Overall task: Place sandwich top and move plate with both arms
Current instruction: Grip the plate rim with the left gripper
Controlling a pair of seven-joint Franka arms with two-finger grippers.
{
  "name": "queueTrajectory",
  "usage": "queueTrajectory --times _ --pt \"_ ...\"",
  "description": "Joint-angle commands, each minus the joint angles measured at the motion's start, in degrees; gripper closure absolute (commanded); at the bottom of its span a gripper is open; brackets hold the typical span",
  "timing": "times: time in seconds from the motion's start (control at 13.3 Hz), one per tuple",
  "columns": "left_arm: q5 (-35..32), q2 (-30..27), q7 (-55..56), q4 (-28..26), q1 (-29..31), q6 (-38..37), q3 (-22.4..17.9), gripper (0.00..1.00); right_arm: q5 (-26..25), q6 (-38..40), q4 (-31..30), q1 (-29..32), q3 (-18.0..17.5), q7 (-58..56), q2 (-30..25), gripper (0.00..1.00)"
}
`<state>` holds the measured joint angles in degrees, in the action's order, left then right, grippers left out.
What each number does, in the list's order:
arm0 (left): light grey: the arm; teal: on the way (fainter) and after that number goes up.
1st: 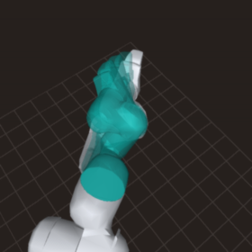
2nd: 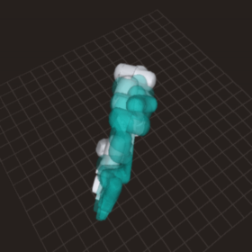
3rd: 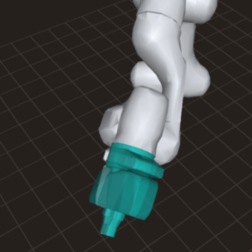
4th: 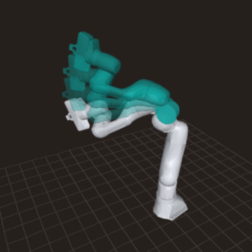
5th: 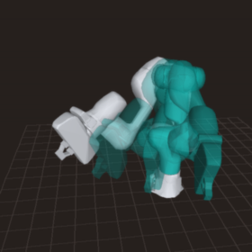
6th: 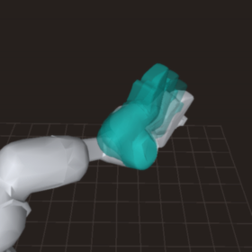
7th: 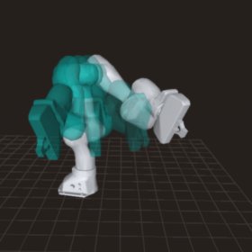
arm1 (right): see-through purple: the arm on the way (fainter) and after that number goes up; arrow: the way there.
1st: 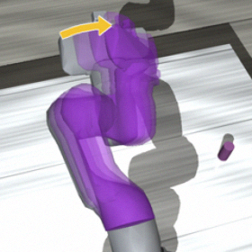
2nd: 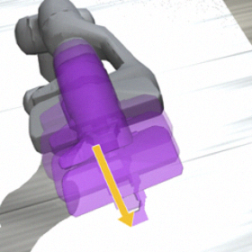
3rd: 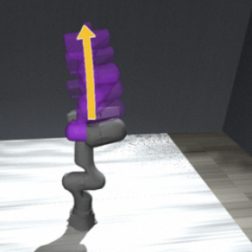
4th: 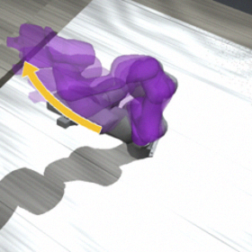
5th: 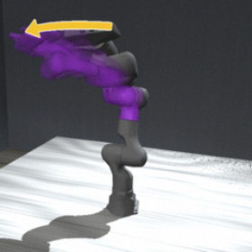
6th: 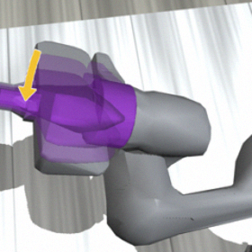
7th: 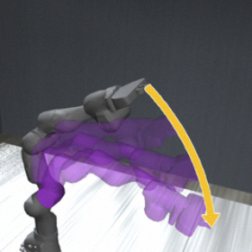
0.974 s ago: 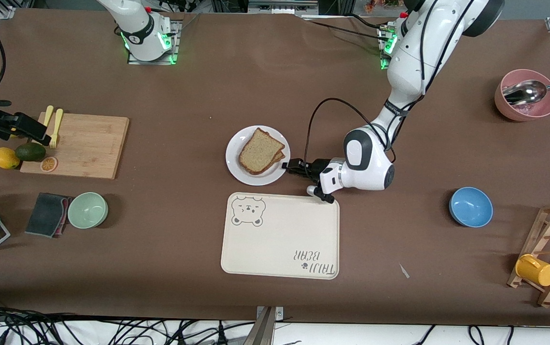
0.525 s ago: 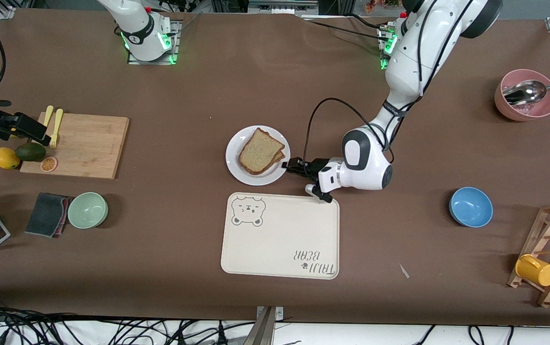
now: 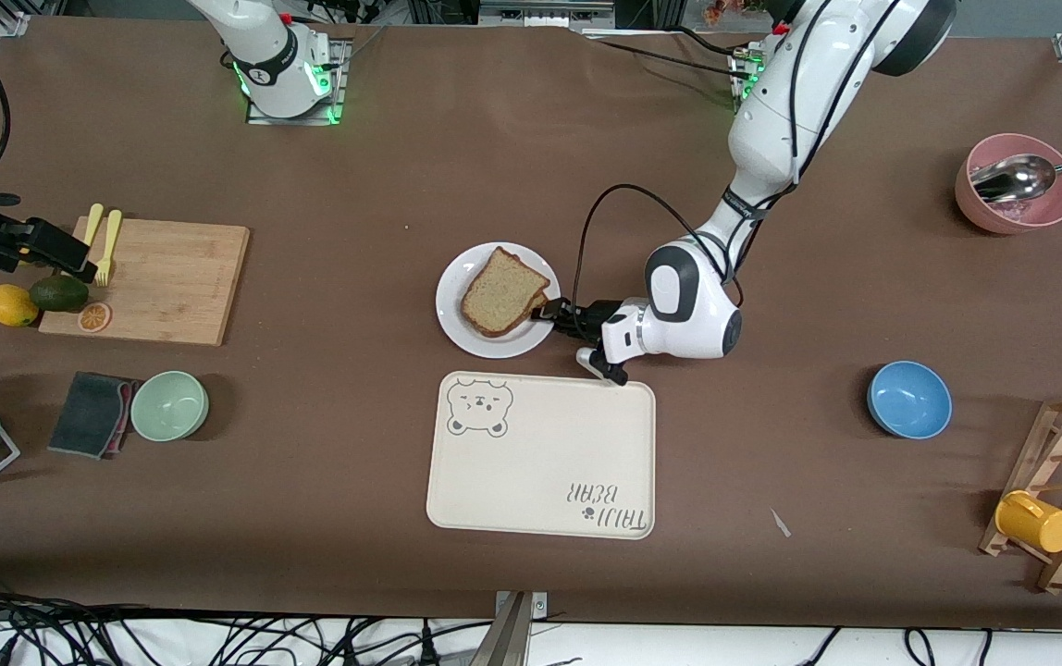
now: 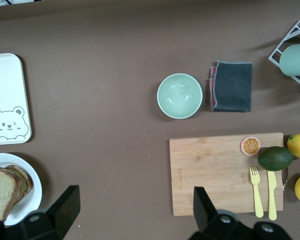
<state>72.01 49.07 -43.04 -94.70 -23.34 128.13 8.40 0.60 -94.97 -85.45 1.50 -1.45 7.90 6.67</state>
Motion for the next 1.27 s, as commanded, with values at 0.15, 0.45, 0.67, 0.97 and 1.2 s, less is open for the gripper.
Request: queueTrajectory --times 0.15,0.45,0.67,0.97,1.2 --pt "2.3 1.0 -3.8 1.2 -0.2 0.4 -0.5 1.00 0.5 0.0 0.6 0.5 -0.1 -0.7 0.2 0.00" --pt "2.2 0.8 -3.8 1.2 0.1 0.3 -0.5 1.00 0.5 -0.4 0.6 0.5 -0.1 -0.7 0.2 0.00" --pt "2.1 -0.5 -3.1 1.2 1.9 -1.6 -0.4 1.00 0.5 -0.4 0.6 0.5 -0.1 -0.7 0.2 0.00" --pt "2.2 -2.5 -2.1 1.2 3.9 -6.7 -0.3 1.00 0.5 -0.4 0.6 0.5 -0.2 -0.7 0.2 0.00" --pt "2.1 -3.4 -1.0 1.4 5.6 -7.0 -0.1 1.00 0.5 -0.5 0.6 0.4 -0.2 -0.6 0.2 0.00"
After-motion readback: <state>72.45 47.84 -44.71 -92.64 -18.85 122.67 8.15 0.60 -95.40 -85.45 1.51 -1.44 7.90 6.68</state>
